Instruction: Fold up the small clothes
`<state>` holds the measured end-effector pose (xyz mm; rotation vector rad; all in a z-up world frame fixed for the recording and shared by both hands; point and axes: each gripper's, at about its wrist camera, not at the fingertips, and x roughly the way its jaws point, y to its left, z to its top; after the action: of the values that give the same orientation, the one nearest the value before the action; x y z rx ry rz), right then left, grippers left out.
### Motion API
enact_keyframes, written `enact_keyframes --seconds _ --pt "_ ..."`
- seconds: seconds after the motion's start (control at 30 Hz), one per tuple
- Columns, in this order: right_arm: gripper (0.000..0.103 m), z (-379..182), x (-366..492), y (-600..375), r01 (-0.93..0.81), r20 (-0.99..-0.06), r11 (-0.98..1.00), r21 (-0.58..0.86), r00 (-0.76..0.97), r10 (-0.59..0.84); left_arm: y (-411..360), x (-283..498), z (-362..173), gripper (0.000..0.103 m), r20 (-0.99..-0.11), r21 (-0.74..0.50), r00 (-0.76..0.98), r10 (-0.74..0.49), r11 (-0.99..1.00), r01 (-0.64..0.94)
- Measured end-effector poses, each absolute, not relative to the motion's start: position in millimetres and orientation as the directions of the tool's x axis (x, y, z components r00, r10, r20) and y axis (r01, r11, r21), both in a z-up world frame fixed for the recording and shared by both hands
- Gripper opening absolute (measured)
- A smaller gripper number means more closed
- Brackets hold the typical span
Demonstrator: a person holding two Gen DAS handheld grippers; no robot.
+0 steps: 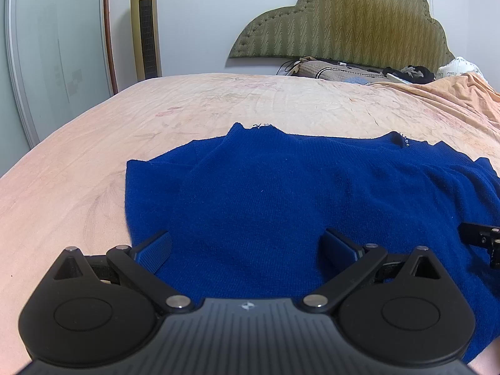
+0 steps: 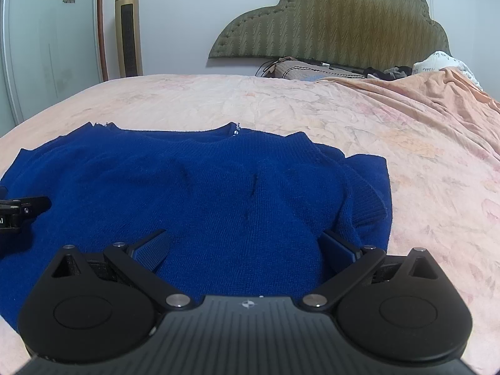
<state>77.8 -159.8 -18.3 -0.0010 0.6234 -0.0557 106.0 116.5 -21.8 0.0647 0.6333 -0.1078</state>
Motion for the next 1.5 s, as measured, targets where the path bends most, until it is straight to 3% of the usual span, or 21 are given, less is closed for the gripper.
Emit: enact_keyframes --seconds 1.5 --pt "0.103 -20.3 78.7 -156.7 0.050 -0.584 0.999 -0.016 0.810 -0.050 116.3 106.5 -22.3 0.103 -0.594 0.027 0.801 -0.081 0.992 0.120"
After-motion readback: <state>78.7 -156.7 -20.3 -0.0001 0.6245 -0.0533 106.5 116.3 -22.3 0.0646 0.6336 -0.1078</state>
